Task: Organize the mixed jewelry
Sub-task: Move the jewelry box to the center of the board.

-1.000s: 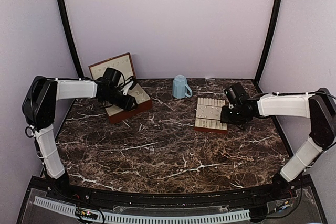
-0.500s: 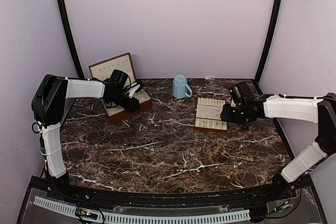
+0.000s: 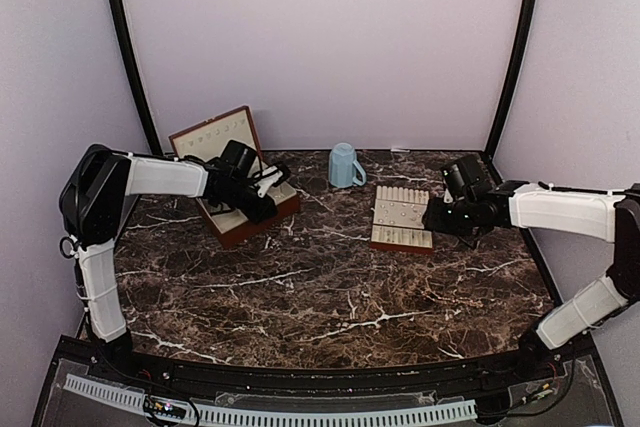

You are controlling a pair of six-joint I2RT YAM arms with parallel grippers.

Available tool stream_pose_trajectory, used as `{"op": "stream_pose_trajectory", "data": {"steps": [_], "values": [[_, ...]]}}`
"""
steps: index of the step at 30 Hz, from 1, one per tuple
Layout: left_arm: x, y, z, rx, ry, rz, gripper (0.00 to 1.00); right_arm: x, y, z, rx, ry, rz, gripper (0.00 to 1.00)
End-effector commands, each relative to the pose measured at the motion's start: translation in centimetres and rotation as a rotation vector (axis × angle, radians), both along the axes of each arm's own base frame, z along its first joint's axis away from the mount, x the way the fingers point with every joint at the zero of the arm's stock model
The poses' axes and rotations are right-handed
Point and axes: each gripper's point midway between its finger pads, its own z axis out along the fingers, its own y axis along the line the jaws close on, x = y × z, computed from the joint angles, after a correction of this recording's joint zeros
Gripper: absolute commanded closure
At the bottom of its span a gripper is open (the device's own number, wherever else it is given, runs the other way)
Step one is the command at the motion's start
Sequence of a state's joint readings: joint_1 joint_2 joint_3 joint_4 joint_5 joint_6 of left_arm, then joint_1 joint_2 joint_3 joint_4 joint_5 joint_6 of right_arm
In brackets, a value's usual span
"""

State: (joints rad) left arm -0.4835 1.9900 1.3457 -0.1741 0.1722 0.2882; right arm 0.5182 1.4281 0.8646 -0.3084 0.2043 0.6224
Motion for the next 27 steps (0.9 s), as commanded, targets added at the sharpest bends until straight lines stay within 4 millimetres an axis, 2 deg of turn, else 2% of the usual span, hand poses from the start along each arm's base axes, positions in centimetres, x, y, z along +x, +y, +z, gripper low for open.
{"op": "stream_pose_trajectory", "data": {"steps": [1,4,8,15,21,27], "values": [[-5.8,-3.2,0.0,-0.015,0.059,-0.15,0.84,-0.5,-0.6,0.8,-0.011,-0.026,0.013,0.52],[-9.2,-5.1,-0.2,-0.022,0.091,-0.226,0.85,-1.0,-1.0,0.9,-0.029,-0.024,0.02,0.52],[-13.1,-6.3,-0.5,-0.027,0.133,-0.295,0.86,-1.7,-1.3,1.1,-0.035,-0.022,0.034,0.52],[-19.4,-8.8,-0.3,-0.075,0.193,-0.448,0.86,-3.4,0.9,1.3,0.038,-0.033,0.174,0.51],[-21.8,-10.0,0.2,-0.089,0.193,-0.513,0.85,-5.7,2.2,-0.8,0.016,0.032,0.226,0.51],[-22.6,-11.0,3.2,-0.165,0.147,-0.532,0.82,-7.1,4.5,-3.2,-0.051,0.069,0.248,0.53]]}}
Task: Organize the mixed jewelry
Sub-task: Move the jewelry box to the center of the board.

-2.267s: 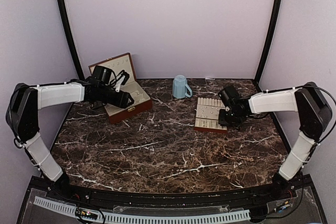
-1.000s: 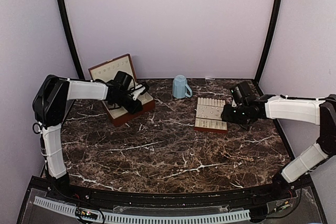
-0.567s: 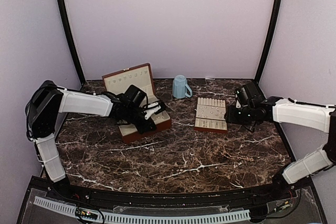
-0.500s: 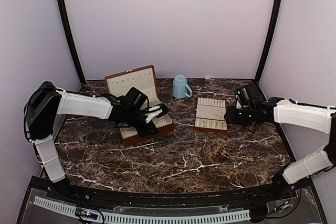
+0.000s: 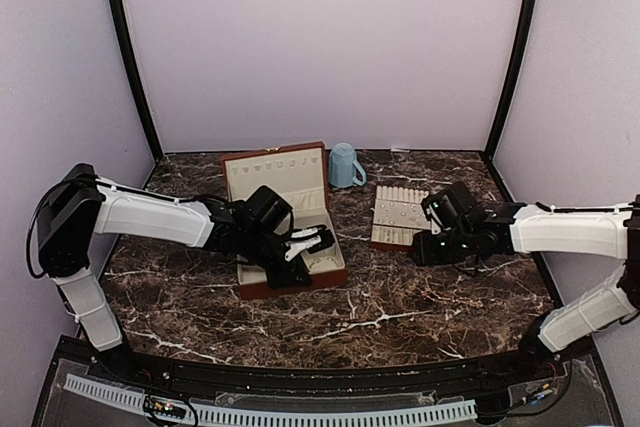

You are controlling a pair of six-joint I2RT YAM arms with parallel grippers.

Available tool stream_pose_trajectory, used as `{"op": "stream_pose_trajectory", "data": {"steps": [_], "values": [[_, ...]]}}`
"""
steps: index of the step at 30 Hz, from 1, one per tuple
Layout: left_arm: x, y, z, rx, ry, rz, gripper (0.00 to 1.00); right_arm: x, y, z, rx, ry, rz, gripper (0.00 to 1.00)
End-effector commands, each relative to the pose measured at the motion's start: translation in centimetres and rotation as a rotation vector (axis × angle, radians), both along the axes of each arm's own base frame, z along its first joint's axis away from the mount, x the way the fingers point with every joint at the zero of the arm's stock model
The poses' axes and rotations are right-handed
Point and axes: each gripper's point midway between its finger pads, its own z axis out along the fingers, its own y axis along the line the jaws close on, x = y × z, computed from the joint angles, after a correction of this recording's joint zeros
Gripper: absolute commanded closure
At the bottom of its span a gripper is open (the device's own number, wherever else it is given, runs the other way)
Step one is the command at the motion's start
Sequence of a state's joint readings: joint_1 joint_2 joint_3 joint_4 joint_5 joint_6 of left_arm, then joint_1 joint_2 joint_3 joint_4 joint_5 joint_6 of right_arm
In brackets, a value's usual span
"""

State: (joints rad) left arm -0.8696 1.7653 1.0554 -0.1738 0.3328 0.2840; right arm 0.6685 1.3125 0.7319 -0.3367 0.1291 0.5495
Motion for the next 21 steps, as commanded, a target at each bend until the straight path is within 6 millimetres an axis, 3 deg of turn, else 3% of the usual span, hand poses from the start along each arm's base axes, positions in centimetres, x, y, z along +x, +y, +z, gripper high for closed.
{"op": "stream_pose_trajectory", "data": {"steps": [1,5,13,21], "values": [[-2.2,-1.1,4.3,-0.121,0.018,-0.048,0.8,-0.5,1.5,-1.7,-0.037,0.012,0.002,0.54],[-1.1,-1.5,7.8,-0.16,-0.035,-0.011,0.7,-0.1,2.9,-2.9,-0.058,0.03,0.031,0.63],[2.6,-0.3,13.9,-0.21,-0.198,0.145,0.56,1.3,4.6,-4.6,-0.112,0.046,0.084,0.67],[6.6,3.2,15.8,-0.299,-0.173,0.314,0.51,2.0,5.6,-5.7,-0.123,0.066,0.106,0.71]]}}
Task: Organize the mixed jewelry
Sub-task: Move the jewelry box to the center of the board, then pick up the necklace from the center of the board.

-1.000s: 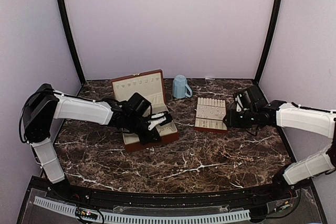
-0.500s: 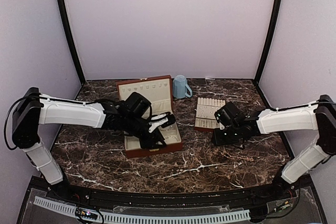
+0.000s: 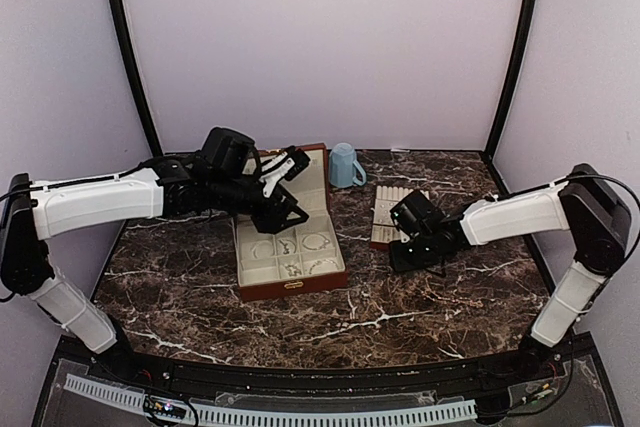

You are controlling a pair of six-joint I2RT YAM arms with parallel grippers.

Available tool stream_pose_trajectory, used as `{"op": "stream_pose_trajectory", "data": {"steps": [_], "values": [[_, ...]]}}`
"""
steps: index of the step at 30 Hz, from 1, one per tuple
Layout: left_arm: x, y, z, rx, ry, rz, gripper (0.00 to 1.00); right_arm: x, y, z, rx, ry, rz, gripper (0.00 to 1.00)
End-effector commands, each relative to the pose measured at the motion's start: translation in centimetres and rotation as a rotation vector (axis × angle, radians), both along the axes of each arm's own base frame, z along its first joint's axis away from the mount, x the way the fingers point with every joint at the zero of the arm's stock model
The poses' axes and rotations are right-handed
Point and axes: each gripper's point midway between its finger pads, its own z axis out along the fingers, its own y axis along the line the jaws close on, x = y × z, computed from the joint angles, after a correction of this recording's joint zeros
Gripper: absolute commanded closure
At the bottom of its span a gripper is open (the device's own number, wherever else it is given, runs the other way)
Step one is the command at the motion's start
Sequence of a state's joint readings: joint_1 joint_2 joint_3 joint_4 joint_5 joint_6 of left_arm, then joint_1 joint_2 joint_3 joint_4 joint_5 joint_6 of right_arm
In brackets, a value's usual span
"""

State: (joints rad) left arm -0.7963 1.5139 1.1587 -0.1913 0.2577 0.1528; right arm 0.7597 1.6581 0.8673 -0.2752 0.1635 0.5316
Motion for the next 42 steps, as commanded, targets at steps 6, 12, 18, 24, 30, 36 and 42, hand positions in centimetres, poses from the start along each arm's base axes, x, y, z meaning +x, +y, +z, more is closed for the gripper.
{"op": "stream_pose_trajectory", "data": {"steps": [6,12,18,24,30,36,42], "values": [[3.1,4.3,1.8,-0.09,-0.031,0.167,0.49,0.7,0.9,-0.7,-0.018,0.0,0.01,0.75],[3.4,5.1,1.3,-0.086,-0.055,0.194,0.48,0.1,0.9,-1.1,-0.011,0.031,-0.008,0.81],[3.3,5.4,0.9,-0.086,-0.057,0.201,0.48,-0.9,0.5,-1.3,-0.018,0.047,-0.029,0.86],[3.3,5.5,0.7,-0.084,-0.048,0.213,0.48,-1.3,0.9,-1.1,-0.006,0.05,-0.034,0.95],[3.3,5.6,0.5,-0.095,-0.041,0.227,0.48,-1.1,0.7,0.3,0.024,0.008,-0.056,1.0],[2.8,4.8,1.5,-0.144,-0.042,0.185,0.48,-0.8,1.0,1.9,0.082,-0.042,-0.062,1.0],[2.2,3.6,3.0,-0.231,-0.033,0.13,0.47,-0.6,1.1,3.4,0.116,-0.077,-0.059,1.0]]}}
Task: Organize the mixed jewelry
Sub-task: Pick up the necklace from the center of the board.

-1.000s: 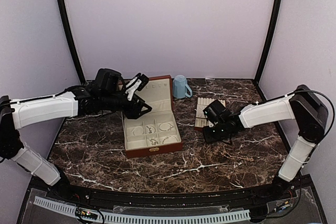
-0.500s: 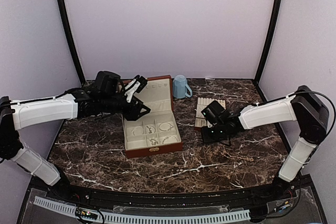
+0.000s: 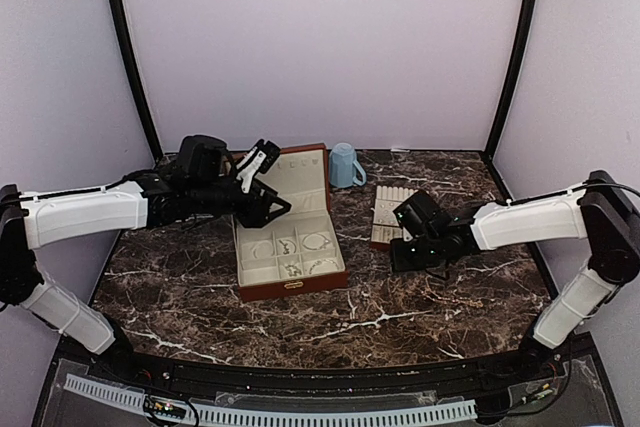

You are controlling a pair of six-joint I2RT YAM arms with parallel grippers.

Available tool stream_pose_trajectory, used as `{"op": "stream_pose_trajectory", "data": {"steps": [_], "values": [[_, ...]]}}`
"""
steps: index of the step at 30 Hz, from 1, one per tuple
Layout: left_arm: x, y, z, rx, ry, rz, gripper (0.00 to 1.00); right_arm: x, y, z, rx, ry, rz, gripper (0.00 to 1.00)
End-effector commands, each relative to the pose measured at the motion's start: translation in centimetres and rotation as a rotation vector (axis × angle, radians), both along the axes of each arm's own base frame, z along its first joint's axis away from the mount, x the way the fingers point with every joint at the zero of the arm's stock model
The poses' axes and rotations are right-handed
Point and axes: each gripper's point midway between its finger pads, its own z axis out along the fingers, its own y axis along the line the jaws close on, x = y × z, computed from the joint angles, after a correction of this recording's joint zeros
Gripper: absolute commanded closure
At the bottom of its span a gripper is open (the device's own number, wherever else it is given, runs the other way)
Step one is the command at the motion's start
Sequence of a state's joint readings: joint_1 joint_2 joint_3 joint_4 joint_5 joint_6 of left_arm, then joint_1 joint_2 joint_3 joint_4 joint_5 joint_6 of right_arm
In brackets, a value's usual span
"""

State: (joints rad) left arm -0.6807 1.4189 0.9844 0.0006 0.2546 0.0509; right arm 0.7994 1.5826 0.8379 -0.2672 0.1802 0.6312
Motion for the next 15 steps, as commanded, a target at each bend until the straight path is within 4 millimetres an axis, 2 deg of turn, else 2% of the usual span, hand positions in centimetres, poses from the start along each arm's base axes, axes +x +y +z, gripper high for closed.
{"op": "stream_pose_trajectory", "data": {"steps": [1,5,6,7,8,9,15], "values": [[-0.8,-1.0,3.3,-0.128,-0.042,-0.053,0.47,0.4,0.4,2.0,0.048,-0.059,-0.007,1.0],[-1.1,-2.3,3.8,-0.221,-0.043,-0.057,0.47,0.6,0.4,4.1,0.08,-0.106,-0.007,1.0],[-1.1,-2.6,3.5,-0.23,-0.036,-0.059,0.47,0.6,0.4,4.6,0.09,-0.117,-0.004,1.0],[-1.2,-3.2,4.1,-0.267,-0.048,-0.065,0.47,0.6,0.4,5.2,0.102,-0.13,-0.001,1.0],[-1.2,-3.6,3.6,-0.273,-0.038,-0.069,0.48,0.6,0.5,5.8,0.114,-0.141,0.002,1.0],[-1.5,-4.4,4.1,-0.303,-0.049,-0.082,0.48,0.6,0.5,6.4,0.126,-0.154,0.005,1.0],[-2.2,-8.7,3.1,-0.334,-0.066,-0.128,0.48,0.3,0.6,9.0,0.188,-0.205,0.018,1.0]]}}
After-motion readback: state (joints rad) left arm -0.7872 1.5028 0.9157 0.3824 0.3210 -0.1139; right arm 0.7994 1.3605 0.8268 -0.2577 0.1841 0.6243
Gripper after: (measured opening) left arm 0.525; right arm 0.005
